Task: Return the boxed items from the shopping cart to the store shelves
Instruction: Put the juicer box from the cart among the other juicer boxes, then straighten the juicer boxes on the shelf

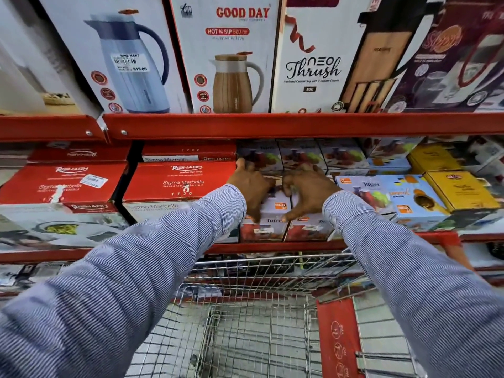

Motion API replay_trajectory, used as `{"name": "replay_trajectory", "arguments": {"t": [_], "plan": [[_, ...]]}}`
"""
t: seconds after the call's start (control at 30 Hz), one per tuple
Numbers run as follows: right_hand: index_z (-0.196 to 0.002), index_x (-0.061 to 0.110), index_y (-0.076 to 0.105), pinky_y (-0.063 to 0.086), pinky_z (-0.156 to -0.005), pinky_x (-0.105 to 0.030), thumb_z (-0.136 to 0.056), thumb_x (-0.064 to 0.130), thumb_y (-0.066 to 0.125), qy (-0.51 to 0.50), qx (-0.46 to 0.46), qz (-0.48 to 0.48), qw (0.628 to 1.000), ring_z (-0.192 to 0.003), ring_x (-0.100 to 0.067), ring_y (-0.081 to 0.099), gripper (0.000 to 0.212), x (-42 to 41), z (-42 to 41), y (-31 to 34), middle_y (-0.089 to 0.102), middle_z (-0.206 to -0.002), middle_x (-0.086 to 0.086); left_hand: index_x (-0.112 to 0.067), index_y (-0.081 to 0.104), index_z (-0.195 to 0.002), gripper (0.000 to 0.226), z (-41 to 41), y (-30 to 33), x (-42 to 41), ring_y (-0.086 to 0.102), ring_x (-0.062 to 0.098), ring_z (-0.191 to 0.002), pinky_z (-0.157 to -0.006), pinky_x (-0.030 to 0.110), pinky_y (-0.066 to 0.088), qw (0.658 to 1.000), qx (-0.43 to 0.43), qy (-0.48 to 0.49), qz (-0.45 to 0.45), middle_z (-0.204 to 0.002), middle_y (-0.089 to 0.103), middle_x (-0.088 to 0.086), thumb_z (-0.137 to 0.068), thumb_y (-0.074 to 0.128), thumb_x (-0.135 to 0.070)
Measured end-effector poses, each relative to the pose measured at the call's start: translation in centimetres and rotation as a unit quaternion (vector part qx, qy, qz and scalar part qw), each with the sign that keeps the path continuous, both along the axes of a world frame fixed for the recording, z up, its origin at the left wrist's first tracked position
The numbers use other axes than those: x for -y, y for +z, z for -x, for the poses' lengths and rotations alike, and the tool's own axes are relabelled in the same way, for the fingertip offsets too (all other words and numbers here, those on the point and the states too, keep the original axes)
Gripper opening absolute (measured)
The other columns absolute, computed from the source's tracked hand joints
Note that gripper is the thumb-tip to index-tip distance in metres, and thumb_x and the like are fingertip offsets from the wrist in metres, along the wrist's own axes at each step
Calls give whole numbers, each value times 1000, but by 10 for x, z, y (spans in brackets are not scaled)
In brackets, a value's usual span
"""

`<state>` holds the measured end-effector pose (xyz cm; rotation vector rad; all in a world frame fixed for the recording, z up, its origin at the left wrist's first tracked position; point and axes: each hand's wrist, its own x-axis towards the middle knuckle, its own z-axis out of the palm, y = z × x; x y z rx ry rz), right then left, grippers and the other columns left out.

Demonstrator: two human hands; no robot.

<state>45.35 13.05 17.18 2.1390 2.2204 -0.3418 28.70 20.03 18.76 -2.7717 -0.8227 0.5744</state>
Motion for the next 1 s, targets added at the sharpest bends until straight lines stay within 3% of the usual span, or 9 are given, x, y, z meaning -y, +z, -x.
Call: {"name": "replay_trajectory", "arguments": {"t": [0.1, 0.23, 0.43, 0.63, 0.73, 0.8, 0.87, 0.93, 1.0], "plan": [[-82, 30, 47, 36, -96, -56, -42, 70, 75, 1, -23, 6, 1000, -88, -14, 41, 63, 2, -4, 0, 57, -99, 11, -28, 37, -144, 108, 0, -1, -1, 42, 42, -133, -114, 63, 15, 1000, 12, 11, 10, -130, 64, 14, -53, 79, -68], [-99, 27, 54, 31, -100, -58, -43, 67, 78, 10, -26, 0, 1000, -100, -21, 50, 73, 3, -5, 0, 61, -111, 7, -29, 32, -147, 113, 1, -1, -3, 44, 43, -132, -114, 66, 13, 1000, 20, 14, 19, -127, 65, 14, -51, 79, -68], [-87, 29, 48, 37, -93, -54, -38, 71, 73, 8, 6, 10, 1000, -98, -24, 51, 69, 3, -2, 4, 62, -101, 6, -33, 32, -147, 116, 1, 0, -1, 40, 42, -133, -114, 63, 16, 1000, 21, 7, 20, -132, 62, 12, -48, 81, -68], [-106, 24, 49, 36, -102, -55, -48, 63, 76, -25, 41, 42, 998, -113, -32, 51, 75, 7, 7, 4, 65, -113, -4, -29, 39, -143, 104, 6, 9, 5, 33, 43, -136, -115, 56, 19, 1000, 13, 8, 23, -136, 58, 13, -55, 79, -66], [-127, 15, 40, 28, -112, -55, -58, 54, 77, -50, 53, 25, 997, -129, -38, 41, 88, 15, 20, 1, 53, -135, -11, -25, 43, -140, 89, 29, 21, 16, 29, 43, -139, -115, 55, 24, 994, 106, -3, 28, -147, 46, 16, -65, 76, -61], [-139, 10, 33, 32, -111, -46, -66, 46, 77, -94, -14, -19, 995, -135, -36, 36, 93, 25, 38, -1, 43, -146, -13, -27, 43, -140, 77, 59, 25, 26, 27, 37, -142, -115, 55, 30, 973, 227, 14, 38, -155, 36, 12, -74, 68, -57], [-140, 13, 36, 40, -100, -34, -72, 36, 77, -139, -156, -82, 974, -131, -31, 43, 83, 36, 66, -1, 48, -142, -11, -26, 49, -136, 65, 102, 23, 38, 38, 29, -137, -111, 50, 39, 931, 358, 56, 51, -149, 45, 5, -80, 62, -55], [-137, 18, 42, 40, -94, -26, -76, 29, 76, -178, -287, -131, 932, -125, -25, 50, 71, 44, 95, -4, 55, -135, -7, -22, 59, -127, 53, 147, 8, 51, 52, 21, -123, -103, 40, 47, 856, 491, 136, 91, -134, 59, 1, -82, 63, -50], [-137, 22, 44, 44, -99, -31, -79, 27, 75, -223, -389, -136, 884, -124, -21, 54, 66, 48, 120, -5, 55, -137, -4, -24, 63, -120, 44, 188, -11, 58, 62, 18, -107, -88, 29, 53, 777, 570, 238, 121, -121, 65, -1, -81, 71, -42]]}}
